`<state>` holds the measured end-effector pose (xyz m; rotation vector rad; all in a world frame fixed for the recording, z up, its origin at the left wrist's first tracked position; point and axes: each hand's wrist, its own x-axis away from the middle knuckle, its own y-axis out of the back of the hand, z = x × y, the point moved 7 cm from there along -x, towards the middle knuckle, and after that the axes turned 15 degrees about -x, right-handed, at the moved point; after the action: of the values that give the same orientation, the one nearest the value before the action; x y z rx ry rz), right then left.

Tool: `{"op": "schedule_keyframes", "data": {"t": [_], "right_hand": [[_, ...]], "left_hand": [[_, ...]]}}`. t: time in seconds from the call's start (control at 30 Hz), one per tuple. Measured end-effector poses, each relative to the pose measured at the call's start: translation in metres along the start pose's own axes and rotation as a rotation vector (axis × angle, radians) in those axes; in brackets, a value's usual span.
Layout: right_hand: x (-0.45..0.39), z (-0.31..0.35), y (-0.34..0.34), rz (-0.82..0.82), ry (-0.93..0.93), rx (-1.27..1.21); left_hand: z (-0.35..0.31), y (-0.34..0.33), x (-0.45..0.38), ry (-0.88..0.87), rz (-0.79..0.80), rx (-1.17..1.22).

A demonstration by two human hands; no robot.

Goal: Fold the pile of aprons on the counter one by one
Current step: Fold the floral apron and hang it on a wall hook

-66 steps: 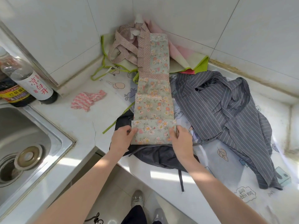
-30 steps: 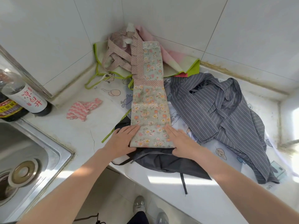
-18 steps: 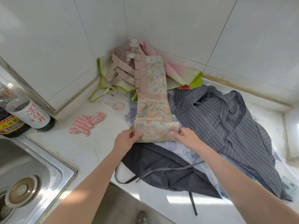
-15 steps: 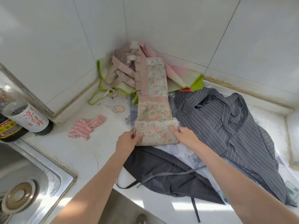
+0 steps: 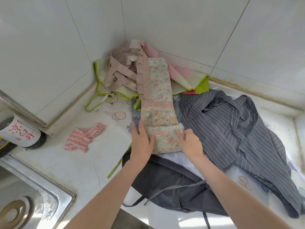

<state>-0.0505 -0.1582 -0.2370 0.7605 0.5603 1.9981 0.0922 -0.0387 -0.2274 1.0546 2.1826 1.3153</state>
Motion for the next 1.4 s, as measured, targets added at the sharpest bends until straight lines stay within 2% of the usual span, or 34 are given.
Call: {"op": "schedule_keyframes", "data": {"t": [0.03, 0.1, 0.23, 0.3, 0.4, 0.47, 0.53, 0.6, 0.7, 0.8, 0.93, 1.03, 1.13, 1.23, 1.33, 1.4], "right_hand": [[0.002, -0.002, 0.001, -0.025, -0.002, -0.059], [0.006, -0.003, -0.003, -0.026, -0.012, -0.113], [0.001, 0.002, -0.015, 0.043, -0.015, 0.131], [-0.002, 0.009, -0.016, 0.081, 0.004, 0.283], [-0.005, 0.014, -0.006, 0.075, 0.039, 0.381], [0.004, 0.029, 0.004, -0.041, 0.327, 0.523], [0.016, 0.033, -0.001, 0.059, 0.578, 0.593], [0.029, 0.025, -0.014, 0.287, 0.725, 0.607], [0.026, 0.008, -0.025, 0.53, 0.568, 0.546], [0.01, 0.007, -0.03, 0.534, 0.469, 0.439], [0.002, 0.015, -0.03, 0.49, 0.461, 0.457], [-0.003, 0.033, -0.019, 0.522, 0.43, 0.431], [-0.007, 0.063, 0.006, 0.56, 0.394, 0.338], [0.002, 0.086, 0.027, 0.62, 0.422, 0.365], [0.021, 0.086, 0.036, 0.726, 0.384, 0.376], [0.035, 0.068, 0.032, 0.831, 0.284, 0.372]], "left_hand": [[0.001, 0.001, 0.001, 0.055, 0.006, 0.082], [-0.004, 0.002, 0.005, 0.042, 0.037, 0.12], [-0.006, 0.0, 0.002, -0.082, 0.091, 0.035], [-0.005, -0.006, 0.0, -0.164, 0.099, -0.09], [0.0, -0.022, 0.005, -0.335, 0.165, -0.478], [0.007, -0.026, 0.005, -0.406, 0.177, -0.656], [0.008, -0.022, 0.003, -0.477, 0.128, -0.761], [0.011, -0.026, 0.002, -0.52, 0.204, -0.726], [0.016, -0.03, 0.003, -0.464, 0.342, -0.532], [0.018, -0.028, -0.004, -0.378, 0.402, -0.364], [0.019, -0.025, -0.012, -0.314, 0.422, -0.24], [0.016, -0.008, -0.016, -0.287, 0.455, -0.165], [0.015, 0.03, -0.023, -0.24, 0.341, -0.153], [0.01, 0.062, -0.019, -0.235, 0.248, -0.051], [0.009, 0.061, 0.004, -0.25, 0.343, -0.048], [0.014, 0.045, 0.022, -0.251, 0.448, -0.043]]}}
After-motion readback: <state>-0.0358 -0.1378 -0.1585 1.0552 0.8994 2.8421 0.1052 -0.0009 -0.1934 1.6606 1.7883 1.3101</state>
